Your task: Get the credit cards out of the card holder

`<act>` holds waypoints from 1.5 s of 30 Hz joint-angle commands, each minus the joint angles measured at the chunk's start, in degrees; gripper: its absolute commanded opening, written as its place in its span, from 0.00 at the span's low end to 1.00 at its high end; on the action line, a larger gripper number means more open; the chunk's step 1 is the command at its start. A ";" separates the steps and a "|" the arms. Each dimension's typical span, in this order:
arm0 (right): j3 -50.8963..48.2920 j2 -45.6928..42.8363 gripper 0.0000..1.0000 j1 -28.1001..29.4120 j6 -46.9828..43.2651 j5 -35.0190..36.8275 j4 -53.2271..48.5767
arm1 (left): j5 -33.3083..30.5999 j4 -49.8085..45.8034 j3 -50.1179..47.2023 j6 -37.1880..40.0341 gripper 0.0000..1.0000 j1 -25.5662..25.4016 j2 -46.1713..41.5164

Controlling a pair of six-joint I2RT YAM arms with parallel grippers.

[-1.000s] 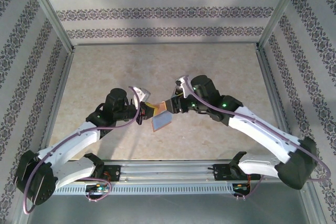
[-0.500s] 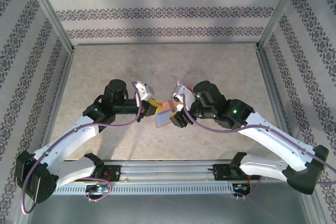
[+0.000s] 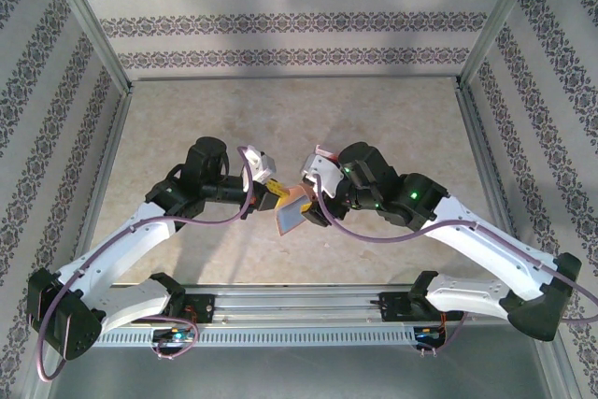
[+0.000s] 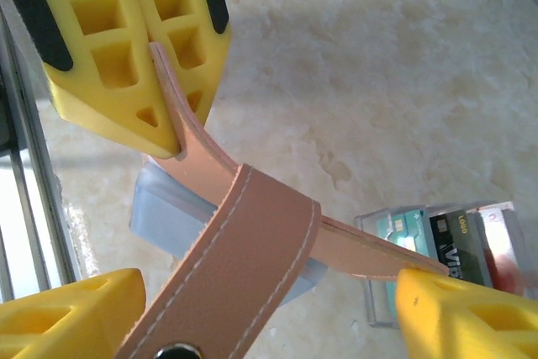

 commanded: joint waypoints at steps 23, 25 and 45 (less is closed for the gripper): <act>-8.89 -16.48 0.80 4.09 -22.45 4.85 6.12 | 4.84 -10.05 8.44 9.82 0.00 -0.10 3.01; -7.97 -14.32 0.80 4.38 -23.29 6.69 6.16 | 5.61 -11.37 8.94 10.57 0.00 -0.11 3.46; -5.46 -2.52 0.42 3.86 -16.84 -7.00 8.90 | 10.02 -7.51 6.74 9.59 0.00 -0.53 1.90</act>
